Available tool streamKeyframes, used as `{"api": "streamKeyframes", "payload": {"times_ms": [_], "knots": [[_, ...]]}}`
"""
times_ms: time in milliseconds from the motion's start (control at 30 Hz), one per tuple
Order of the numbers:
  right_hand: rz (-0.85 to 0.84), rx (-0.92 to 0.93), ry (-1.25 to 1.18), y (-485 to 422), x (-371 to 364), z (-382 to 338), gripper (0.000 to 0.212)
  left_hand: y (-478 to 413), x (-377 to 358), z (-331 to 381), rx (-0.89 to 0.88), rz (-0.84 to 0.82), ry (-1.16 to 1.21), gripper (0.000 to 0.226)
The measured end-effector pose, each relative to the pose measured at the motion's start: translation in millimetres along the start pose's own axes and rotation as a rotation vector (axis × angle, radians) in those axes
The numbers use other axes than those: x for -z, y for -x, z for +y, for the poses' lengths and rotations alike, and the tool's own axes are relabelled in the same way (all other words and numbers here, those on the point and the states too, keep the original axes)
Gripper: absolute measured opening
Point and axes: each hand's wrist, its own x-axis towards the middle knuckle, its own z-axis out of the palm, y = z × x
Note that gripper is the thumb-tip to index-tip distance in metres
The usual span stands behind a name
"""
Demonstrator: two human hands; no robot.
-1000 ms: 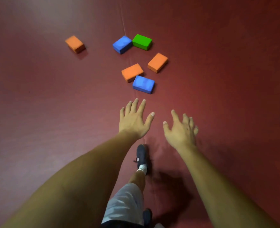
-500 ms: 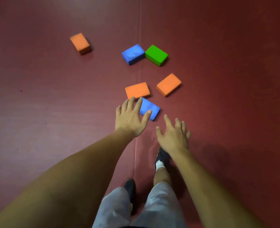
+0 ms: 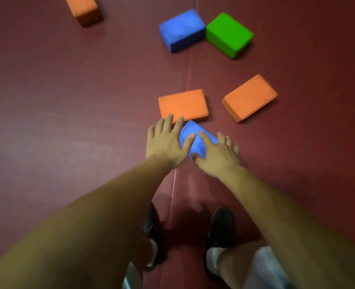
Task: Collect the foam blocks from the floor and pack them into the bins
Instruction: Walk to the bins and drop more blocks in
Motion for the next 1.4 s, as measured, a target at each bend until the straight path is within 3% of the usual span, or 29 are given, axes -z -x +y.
{"api": "streamKeyframes", "payload": {"times_ms": [167, 300, 433, 633, 900, 1033, 1200, 1400], "knots": [[-0.021, 0.171, 0.266, -109.8, -89.0, 19.8, 0.096, -84.8, -124.8, -31.5, -0.045, -0.011, -0.009, 0.074], [-0.029, 0.224, 0.346, -164.2, -135.0, 38.5, 0.116, -147.3, -175.4, -44.6, -0.097, -0.02, -0.092, 0.076], [-0.093, 0.14, 0.227, -196.7, -154.6, 29.0, 0.134, -214.2, -169.1, -36.0, -0.188, 0.061, -0.065, 0.076], [-0.065, 0.217, 0.307, -213.6, -167.4, 17.0, 0.139, -256.4, -162.9, -59.0, -0.154, 0.103, -0.123, 0.082], [0.007, 0.226, 0.328, -226.0, -183.9, 40.0, 0.125, -278.3, -175.2, -67.1, -0.152, 0.036, -0.165, 0.093], [0.084, 0.118, 0.255, -230.5, -183.1, 57.4, 0.125, -292.6, -183.6, -61.3, -0.164, 0.027, -0.167, 0.098], [0.063, -0.114, 0.083, -245.7, -174.1, 71.1, 0.126, -303.5, -194.7, -59.4, -0.127, -0.011, -0.233, 0.119], [0.054, -0.122, 0.079, -252.3, -175.7, 78.7, 0.125, -318.6, -205.4, -56.1, -0.113, 0.001, -0.213, 0.131]]}}
